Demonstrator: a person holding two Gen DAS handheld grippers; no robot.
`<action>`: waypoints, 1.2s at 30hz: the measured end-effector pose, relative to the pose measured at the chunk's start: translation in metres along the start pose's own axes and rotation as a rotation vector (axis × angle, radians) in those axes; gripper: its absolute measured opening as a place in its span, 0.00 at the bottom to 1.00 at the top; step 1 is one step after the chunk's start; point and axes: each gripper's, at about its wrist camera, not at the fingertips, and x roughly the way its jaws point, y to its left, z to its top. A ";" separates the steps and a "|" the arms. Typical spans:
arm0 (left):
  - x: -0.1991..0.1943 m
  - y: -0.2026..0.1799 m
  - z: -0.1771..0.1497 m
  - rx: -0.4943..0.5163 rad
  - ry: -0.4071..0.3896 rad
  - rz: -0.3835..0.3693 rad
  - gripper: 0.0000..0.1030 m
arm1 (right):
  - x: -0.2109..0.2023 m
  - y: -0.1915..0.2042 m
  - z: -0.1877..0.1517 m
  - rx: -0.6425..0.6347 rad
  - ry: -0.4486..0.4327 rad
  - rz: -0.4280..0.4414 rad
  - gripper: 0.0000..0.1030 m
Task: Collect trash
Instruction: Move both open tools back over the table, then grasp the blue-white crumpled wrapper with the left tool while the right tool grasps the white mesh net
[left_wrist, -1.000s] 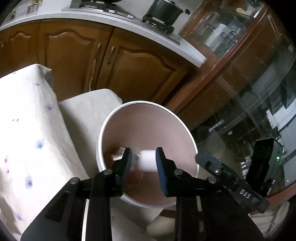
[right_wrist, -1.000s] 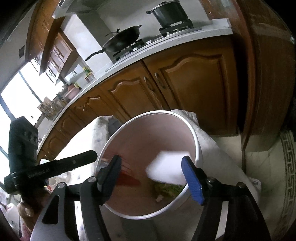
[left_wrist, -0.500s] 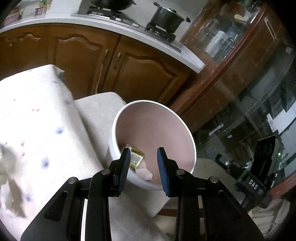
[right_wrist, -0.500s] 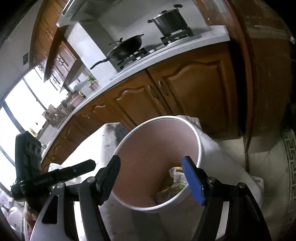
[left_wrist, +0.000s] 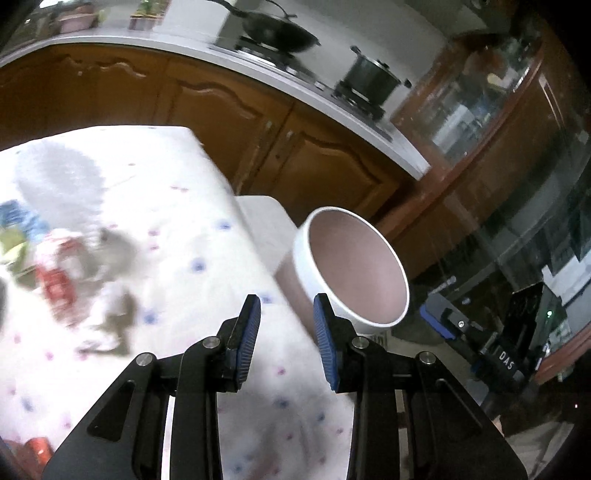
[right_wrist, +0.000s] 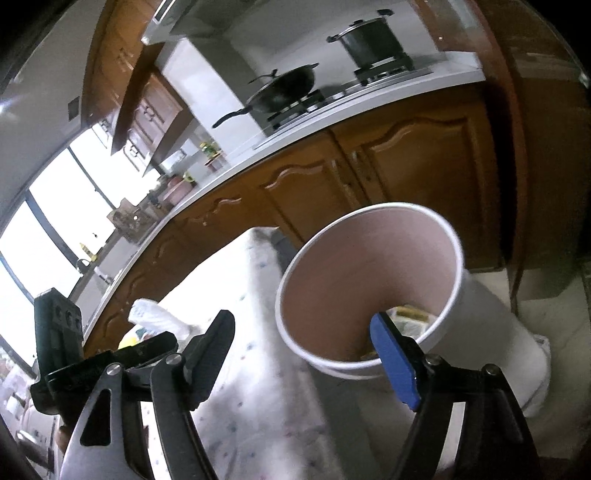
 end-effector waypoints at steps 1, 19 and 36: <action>-0.005 0.005 -0.001 -0.008 -0.007 0.005 0.28 | 0.001 0.005 -0.003 -0.006 0.004 0.005 0.76; -0.089 0.093 -0.031 -0.134 -0.131 0.124 0.43 | 0.033 0.085 -0.042 -0.111 0.098 0.113 0.86; -0.124 0.146 -0.027 -0.154 -0.196 0.254 0.66 | 0.069 0.160 -0.057 -0.221 0.144 0.189 0.92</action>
